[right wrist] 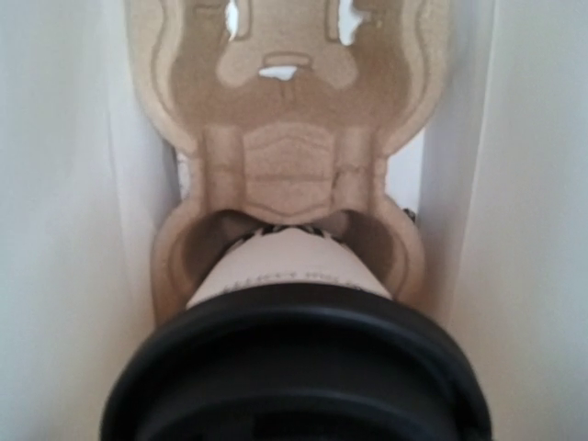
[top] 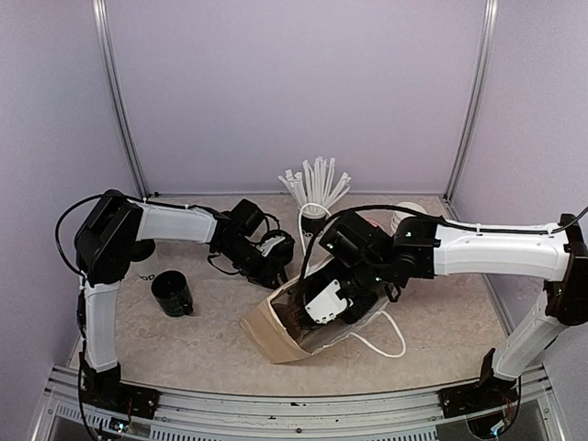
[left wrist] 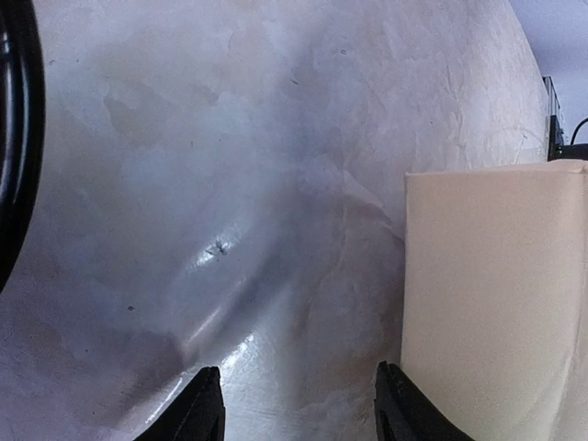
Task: Pack the takeout coffee
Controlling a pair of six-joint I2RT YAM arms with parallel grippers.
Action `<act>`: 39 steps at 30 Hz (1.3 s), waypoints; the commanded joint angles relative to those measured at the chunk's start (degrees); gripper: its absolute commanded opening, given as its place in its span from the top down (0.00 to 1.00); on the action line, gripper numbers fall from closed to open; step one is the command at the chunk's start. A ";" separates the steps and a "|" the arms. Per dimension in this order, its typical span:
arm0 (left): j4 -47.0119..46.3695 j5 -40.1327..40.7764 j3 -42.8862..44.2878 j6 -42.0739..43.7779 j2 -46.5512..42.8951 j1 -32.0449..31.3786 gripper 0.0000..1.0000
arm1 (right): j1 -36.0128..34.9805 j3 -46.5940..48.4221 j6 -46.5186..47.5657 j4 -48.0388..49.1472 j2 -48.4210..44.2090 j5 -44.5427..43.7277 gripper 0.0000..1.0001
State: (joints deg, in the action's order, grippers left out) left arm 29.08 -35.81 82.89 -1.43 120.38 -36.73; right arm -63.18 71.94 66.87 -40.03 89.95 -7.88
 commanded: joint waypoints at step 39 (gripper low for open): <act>0.51 4.81 -3.45 0.64 -15.33 6.94 0.41 | 4.03 20.43 -12.20 -34.01 16.95 13.31 0.17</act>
State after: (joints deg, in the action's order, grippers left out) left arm 29.23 -31.20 79.68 -1.32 110.10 -31.29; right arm -59.46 91.26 58.35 -63.22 103.92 1.54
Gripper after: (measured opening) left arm 0.586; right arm 0.692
